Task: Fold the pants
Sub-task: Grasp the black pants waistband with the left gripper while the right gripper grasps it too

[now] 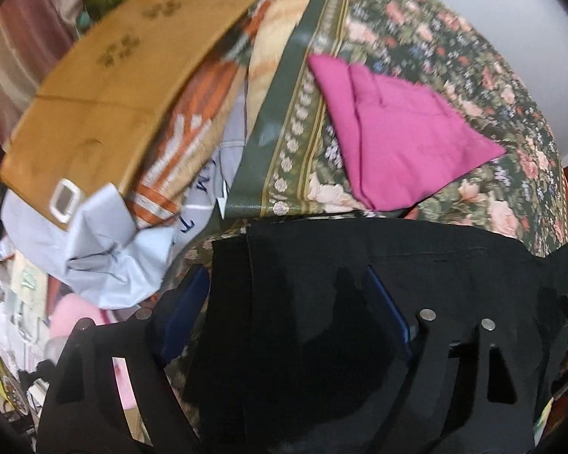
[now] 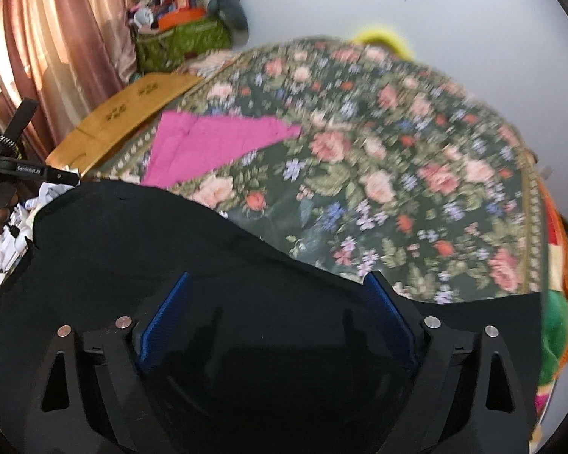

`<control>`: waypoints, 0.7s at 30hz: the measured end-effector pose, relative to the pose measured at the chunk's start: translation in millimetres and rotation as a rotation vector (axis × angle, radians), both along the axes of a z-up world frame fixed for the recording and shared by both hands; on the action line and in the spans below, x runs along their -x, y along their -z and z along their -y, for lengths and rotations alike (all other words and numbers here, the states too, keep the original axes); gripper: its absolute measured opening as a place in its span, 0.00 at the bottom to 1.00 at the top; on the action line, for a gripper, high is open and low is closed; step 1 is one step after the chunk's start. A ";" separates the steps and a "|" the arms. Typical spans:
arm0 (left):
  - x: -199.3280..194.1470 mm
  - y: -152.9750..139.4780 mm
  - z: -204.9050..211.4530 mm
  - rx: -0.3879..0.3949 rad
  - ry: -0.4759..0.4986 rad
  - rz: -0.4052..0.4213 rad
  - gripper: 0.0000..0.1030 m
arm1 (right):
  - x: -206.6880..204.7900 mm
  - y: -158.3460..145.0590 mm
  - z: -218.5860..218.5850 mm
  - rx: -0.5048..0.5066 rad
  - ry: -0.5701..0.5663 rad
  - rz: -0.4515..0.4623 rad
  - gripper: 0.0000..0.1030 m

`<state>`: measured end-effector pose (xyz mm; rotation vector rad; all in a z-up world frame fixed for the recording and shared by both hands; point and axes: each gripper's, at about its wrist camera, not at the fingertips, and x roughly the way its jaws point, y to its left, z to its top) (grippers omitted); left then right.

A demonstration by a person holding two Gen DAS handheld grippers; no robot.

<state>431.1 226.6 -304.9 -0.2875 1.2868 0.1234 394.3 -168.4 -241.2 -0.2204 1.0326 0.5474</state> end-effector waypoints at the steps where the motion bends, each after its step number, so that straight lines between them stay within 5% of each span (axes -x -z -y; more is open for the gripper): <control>1: -4.7 7.4 -1.6 0.003 -0.003 -0.022 0.79 | -4.9 5.6 -2.1 0.005 -0.012 -0.023 0.85; 4: -11.2 23.0 -6.6 0.052 -0.013 -0.067 0.75 | -18.9 20.2 -6.5 0.013 -0.036 -0.081 0.81; 7: -15.1 32.4 -8.8 0.109 -0.022 -0.082 0.55 | -31.8 32.4 -11.3 0.011 -0.039 -0.125 0.73; 11: -16.3 30.8 -5.3 0.088 -0.003 -0.067 0.30 | -41.1 49.2 -23.6 0.021 -0.038 -0.171 0.65; 15: -12.2 27.0 3.0 0.045 0.044 -0.064 0.17 | -33.6 52.1 -32.3 0.035 -0.063 -0.125 0.58; 21: -0.2 11.6 26.3 -0.047 0.125 -0.037 0.05 | -23.6 52.8 -31.0 0.007 -0.062 -0.138 0.11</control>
